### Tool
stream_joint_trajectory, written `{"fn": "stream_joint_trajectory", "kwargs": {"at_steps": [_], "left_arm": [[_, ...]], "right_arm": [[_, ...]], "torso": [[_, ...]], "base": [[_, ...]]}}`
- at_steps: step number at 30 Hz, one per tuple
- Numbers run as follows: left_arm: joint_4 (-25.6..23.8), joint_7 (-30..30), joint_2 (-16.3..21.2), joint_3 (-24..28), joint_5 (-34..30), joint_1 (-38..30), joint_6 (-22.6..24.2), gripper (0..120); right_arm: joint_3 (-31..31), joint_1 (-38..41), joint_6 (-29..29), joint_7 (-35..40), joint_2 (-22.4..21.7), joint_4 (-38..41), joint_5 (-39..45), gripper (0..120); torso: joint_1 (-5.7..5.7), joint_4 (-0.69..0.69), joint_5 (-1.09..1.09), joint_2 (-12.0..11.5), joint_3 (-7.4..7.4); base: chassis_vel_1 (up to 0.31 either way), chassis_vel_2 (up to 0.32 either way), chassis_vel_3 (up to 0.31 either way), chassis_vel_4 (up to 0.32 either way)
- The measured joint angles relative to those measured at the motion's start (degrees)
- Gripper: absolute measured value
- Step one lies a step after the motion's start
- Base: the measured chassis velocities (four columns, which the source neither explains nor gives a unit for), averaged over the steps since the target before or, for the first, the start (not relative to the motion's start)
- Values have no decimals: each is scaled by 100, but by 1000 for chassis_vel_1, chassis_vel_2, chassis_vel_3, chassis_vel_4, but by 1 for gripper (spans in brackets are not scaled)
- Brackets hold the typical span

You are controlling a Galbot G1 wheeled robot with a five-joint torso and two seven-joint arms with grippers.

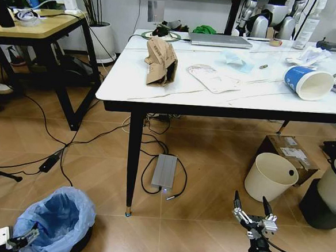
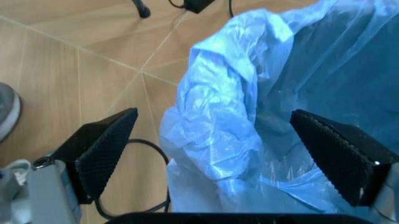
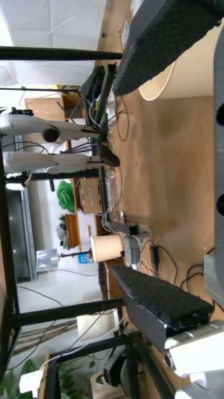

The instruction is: Pick up the trash bin and place the trash from the table into it.

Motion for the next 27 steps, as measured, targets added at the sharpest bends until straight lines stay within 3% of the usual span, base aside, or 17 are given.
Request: {"fn": "stream_joint_trajectory", "kwargs": {"at_steps": [13, 19, 21, 27], "left_arm": [[355, 216, -27, 99, -11, -276, -12, 85], [568, 325, -62, 73, -3, -334, -40, 61], [572, 332, -64, 71, -3, -336, -42, 60], [623, 383, -65, 33, -24, -348, -64, 31]], "right_arm": [[5, -70, 9, -3, 85, 87, -90, 100], [-22, -65, -24, -2, 84, 147, -101, 100], [-23, -67, -27, -2, 84, 154, -101, 100], [-20, -77, -37, 5, 82, 181, -101, 100]], "torso": [[0, 0, 1, 1, 1], [0, 0, 0, 2, 1], [0, 0, 0, 1, 1], [0, 0, 0, 2, 1]], "base": [[0, 0, 0, 0], [0, 0, 0, 0], [0, 0, 0, 0], [0, 0, 0, 0]]}}
